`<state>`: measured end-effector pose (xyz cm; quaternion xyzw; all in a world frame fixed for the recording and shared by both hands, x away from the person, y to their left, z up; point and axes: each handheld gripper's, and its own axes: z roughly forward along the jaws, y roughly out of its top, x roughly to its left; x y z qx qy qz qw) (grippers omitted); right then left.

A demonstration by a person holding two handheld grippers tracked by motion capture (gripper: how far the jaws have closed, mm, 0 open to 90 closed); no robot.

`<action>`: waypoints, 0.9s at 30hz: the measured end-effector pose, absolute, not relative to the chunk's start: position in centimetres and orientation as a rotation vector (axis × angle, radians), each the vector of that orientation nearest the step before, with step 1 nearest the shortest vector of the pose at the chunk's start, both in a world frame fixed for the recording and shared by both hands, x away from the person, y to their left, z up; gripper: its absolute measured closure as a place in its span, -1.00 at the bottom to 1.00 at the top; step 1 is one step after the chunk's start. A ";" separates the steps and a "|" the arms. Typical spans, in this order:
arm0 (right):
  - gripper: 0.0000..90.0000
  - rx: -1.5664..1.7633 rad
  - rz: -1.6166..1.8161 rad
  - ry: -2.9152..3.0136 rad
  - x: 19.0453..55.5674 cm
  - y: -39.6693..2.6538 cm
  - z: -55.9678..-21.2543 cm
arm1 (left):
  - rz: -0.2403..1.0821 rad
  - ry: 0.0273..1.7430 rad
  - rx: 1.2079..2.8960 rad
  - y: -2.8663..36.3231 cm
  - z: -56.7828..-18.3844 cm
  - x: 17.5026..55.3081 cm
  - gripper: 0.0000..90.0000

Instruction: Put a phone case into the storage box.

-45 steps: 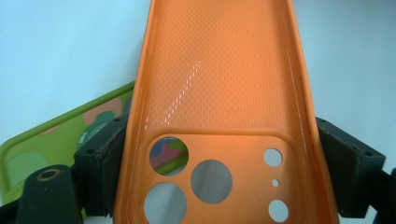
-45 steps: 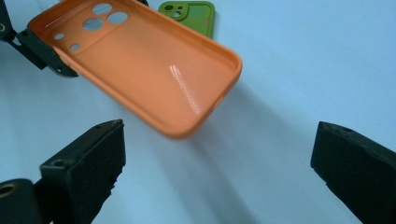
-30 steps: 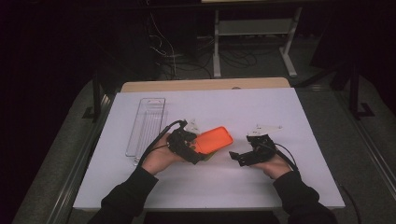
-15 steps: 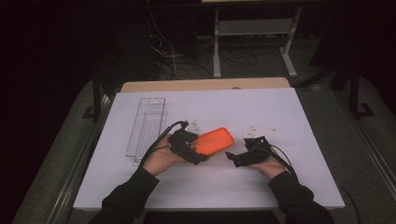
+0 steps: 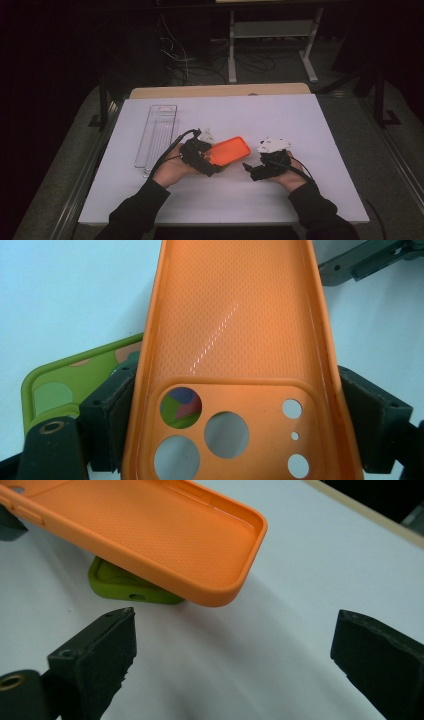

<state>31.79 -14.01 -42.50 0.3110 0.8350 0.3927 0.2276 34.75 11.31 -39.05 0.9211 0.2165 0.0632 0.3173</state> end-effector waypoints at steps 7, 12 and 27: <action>-0.92 0.778 1.037 2.282 31.5 -13.7 -42.3 | 0.168 0.572 2.420 11.3 -39.1 34.7 -0.65; -0.92 0.733 0.999 2.266 31.3 -13.5 -42.2 | 0.171 0.572 2.425 11.3 -39.1 34.8 -0.65; -0.94 0.528 0.854 2.217 30.4 -12.5 -42.3 | 0.178 0.549 2.443 11.4 -39.0 34.9 -0.65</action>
